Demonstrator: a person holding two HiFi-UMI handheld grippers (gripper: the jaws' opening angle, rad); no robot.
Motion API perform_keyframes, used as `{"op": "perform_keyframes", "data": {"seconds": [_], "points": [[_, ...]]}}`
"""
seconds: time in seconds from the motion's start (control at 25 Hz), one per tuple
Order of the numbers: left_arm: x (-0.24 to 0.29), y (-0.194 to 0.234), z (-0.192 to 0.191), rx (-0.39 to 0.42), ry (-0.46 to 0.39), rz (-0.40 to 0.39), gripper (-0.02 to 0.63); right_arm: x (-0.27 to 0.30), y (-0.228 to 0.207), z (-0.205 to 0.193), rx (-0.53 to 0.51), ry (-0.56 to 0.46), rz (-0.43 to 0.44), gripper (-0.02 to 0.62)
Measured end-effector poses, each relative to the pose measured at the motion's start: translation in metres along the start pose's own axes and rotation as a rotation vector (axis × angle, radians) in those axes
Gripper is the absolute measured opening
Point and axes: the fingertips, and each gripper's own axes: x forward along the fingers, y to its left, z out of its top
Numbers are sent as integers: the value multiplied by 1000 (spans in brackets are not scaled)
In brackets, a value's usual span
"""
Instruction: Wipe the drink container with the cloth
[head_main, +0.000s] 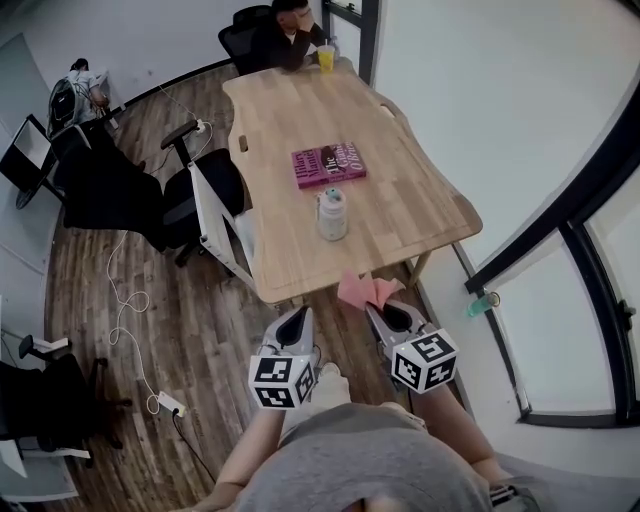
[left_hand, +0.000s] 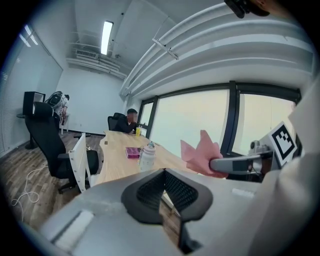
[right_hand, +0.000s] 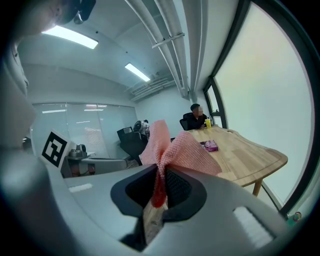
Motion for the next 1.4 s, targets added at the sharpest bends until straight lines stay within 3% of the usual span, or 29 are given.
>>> {"op": "perform_keyframes", "data": {"seconds": [0.8,1.4], "points": [[103,68,42,1,27,-37,3,115,-86,78,-20,-33,-71,29],[142,100,54,-1,45,-36,3,197,-132,111,-66,73,-26,29]]}}
